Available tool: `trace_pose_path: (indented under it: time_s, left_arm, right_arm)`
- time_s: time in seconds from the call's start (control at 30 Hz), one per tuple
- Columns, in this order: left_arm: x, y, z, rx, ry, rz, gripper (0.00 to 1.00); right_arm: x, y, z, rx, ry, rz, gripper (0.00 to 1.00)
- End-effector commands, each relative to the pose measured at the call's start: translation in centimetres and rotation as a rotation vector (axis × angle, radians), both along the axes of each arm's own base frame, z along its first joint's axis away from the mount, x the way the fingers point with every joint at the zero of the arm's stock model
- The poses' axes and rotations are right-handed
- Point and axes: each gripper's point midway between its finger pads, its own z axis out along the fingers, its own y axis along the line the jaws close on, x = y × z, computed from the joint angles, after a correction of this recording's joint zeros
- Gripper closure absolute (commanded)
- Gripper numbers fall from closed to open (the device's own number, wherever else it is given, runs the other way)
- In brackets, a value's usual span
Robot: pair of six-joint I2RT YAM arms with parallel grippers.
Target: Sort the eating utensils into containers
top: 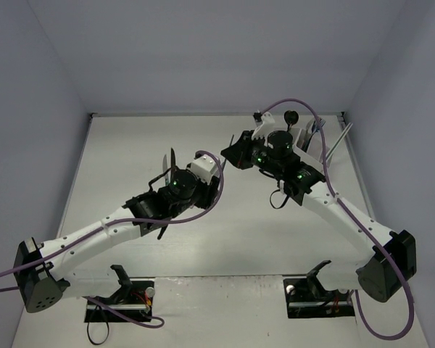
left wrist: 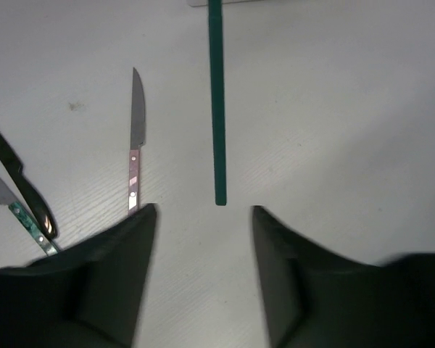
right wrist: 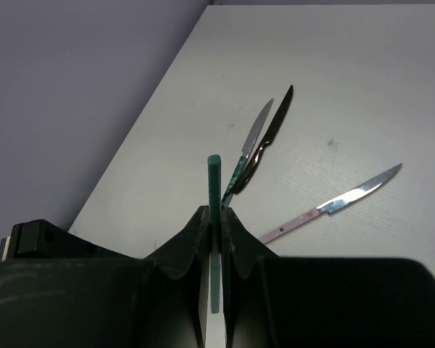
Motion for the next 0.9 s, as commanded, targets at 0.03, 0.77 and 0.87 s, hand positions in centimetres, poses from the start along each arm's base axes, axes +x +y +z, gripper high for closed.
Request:
trace_pose_path:
  time_s: [0.03,0.77,0.87]
  left_arm:
    - [1.5,1.9,1.1,0.021,-0.033,0.138,0.28]
    - [4.6,20.8,2.0,0.053,0.042,0.643,0.03]
    - [4.6,20.6,0.2,0.022,0.116,0.634,0.03]
  right_arm:
    - [2.1,-2.4,3.9,0.044,-0.124,-0.082,1.00]
    - [13.9,-39.3,5.2,-0.368,-0.184,-1.146,1.00]
    - [15.0,-41.4,3.5,-0.413,-0.143,-1.186,1.00]
